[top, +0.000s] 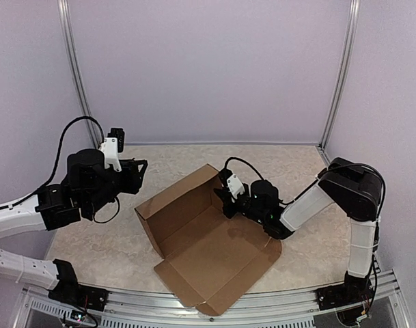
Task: Fold the paper box
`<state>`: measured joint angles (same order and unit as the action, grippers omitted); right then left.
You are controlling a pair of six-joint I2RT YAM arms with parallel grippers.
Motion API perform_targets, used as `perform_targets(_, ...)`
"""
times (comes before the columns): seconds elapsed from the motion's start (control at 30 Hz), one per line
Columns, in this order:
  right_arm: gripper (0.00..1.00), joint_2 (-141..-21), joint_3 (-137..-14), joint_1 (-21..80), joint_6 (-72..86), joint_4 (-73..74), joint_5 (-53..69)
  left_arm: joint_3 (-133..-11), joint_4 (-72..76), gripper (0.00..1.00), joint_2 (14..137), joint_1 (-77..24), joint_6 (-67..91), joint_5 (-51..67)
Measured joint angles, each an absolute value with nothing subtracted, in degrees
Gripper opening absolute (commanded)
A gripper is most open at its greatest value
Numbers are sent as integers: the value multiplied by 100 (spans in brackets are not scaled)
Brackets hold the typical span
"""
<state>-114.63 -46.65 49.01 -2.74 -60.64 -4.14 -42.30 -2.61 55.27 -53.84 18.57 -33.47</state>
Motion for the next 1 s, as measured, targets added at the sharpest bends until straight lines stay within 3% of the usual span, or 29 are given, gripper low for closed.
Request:
perform_targets(0.1,0,-11535,-4668,4901,-325,-6119,-110,-4731,-233,2,5878,-5157,1678,-2810)
perform_targets(0.13,0,-11552,-4670,4901,-325,-6121,-62,-4884,-200,0,6014,-5111,1640,-2644)
perform_targets(0.53,0,-11668,-4700,4901,-274,-6228,207,-5961,10,0,7955,-4831,1520,-434)
perform_targets(1.0,0,-11874,-4652,4901,-180,-6709,381,-6158,346,0,9089,-4825,1813,604)
